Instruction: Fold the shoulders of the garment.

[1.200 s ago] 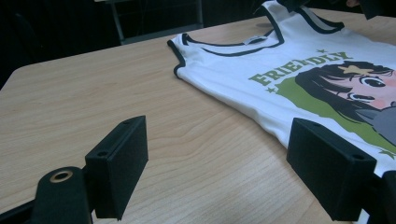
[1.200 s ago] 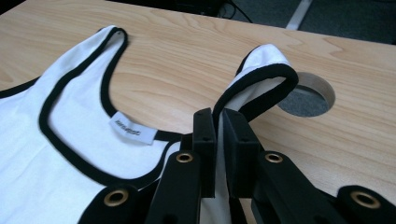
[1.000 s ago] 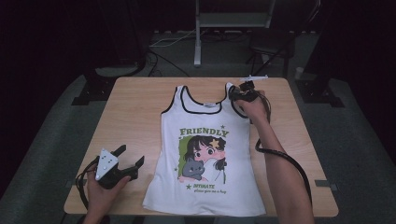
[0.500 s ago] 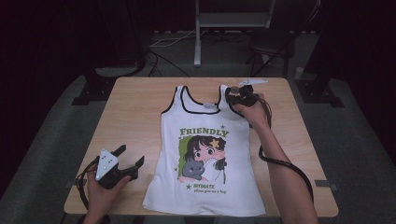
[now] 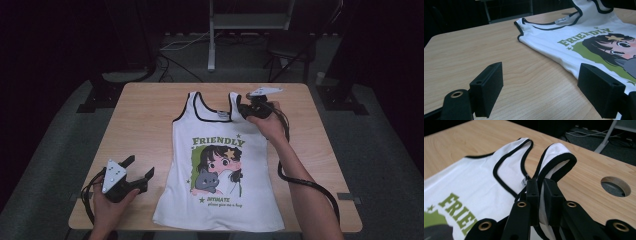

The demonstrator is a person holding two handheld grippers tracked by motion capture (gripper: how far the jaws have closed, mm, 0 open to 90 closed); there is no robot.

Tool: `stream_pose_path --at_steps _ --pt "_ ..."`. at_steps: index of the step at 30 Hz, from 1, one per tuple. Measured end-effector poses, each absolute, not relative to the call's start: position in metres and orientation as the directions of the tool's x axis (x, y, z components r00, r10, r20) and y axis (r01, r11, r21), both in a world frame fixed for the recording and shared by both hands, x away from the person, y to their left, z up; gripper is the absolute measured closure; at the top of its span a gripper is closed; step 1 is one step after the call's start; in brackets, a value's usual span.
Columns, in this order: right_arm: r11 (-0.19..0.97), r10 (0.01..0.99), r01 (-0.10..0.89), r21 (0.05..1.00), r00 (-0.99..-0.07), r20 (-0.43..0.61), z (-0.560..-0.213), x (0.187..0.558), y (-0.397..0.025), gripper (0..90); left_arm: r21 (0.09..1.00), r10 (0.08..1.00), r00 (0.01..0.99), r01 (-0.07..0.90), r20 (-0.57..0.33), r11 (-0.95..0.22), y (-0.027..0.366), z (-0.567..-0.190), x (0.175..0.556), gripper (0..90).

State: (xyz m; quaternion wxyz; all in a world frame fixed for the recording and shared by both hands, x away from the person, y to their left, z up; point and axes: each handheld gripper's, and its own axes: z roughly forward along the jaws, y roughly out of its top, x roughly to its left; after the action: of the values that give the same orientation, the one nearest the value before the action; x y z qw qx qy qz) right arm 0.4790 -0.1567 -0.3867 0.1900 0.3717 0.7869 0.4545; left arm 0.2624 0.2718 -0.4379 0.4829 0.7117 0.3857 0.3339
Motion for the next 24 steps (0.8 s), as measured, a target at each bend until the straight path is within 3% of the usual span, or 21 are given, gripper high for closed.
stream_pose_path --at_steps 24 --pt "0.429 0.688 0.386 0.817 -0.726 -0.018 -0.411 0.446 -0.151 79.3 0.943 0.872 0.477 0.225 0.112 -0.244 0.271 -0.438 0.262 20.2"
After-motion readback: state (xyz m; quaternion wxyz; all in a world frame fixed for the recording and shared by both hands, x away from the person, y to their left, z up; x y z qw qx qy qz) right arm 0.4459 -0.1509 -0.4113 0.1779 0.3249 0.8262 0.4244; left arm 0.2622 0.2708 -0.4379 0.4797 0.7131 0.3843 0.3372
